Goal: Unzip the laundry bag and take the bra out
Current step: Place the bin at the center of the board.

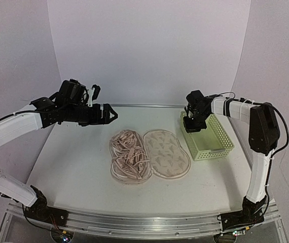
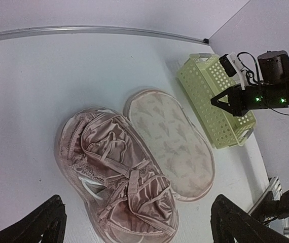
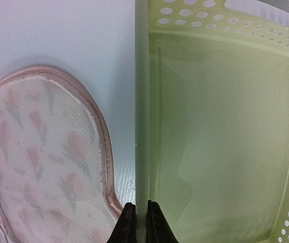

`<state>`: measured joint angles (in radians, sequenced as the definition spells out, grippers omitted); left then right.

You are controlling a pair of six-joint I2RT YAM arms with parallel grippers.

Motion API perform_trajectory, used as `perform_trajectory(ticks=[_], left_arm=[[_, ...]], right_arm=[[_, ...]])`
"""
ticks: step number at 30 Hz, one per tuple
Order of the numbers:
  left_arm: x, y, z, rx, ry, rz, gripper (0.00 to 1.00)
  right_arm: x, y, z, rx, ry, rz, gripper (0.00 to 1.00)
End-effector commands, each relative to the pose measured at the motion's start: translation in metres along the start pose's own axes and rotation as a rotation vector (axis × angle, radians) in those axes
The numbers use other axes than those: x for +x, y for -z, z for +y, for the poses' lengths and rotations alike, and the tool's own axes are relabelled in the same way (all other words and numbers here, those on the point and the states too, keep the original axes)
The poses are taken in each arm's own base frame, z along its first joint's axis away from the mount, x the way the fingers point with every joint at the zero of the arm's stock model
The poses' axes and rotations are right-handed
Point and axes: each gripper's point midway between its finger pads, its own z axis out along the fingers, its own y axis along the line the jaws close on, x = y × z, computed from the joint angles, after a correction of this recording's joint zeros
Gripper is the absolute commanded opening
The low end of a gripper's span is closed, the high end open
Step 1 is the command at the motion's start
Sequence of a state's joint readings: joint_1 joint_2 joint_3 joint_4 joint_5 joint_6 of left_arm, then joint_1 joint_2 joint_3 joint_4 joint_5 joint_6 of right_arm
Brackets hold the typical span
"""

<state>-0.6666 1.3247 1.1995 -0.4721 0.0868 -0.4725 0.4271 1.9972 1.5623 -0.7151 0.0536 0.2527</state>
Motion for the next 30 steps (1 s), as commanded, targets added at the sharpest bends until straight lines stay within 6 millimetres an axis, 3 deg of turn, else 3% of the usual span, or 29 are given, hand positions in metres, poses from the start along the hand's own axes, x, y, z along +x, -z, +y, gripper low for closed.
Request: perform_trajectory(ticks=[1, 9, 14, 18, 22, 26, 30], left_arm=[[-0.002, 0.001, 0.001, 0.006, 0.008, -0.014, 0.99], [0.0, -0.002, 0.004, -0.006, 0.003, -0.011, 1.0], [0.004, -0.006, 0.009, -0.025, 0.001, -0.001, 0.99], [0.005, -0.009, 0.01, -0.029, 0.001, 0.005, 0.99], [0.009, -0.013, 0.014, -0.044, 0.003, 0.017, 0.99], [0.017, -0.022, 0.02, -0.061, 0.015, 0.043, 0.99], [0.024, -0.032, 0.024, -0.077, 0.029, 0.069, 0.99]], right_arm=[[-0.022, 0.003, 0.002, 0.015, -0.02, -0.073, 0.09], [-0.024, 0.002, 0.007, 0.011, -0.014, -0.077, 0.17], [-0.03, 0.014, 0.006, 0.02, -0.014, -0.106, 0.23], [-0.04, 0.038, 0.006, 0.02, -0.02, -0.154, 0.29], [-0.052, 0.076, 0.017, -0.007, -0.013, -0.233, 0.35], [-0.053, 0.105, 0.038, -0.063, -0.002, -0.282, 0.41], [-0.046, 0.121, 0.068, -0.169, -0.004, -0.303, 0.45]])
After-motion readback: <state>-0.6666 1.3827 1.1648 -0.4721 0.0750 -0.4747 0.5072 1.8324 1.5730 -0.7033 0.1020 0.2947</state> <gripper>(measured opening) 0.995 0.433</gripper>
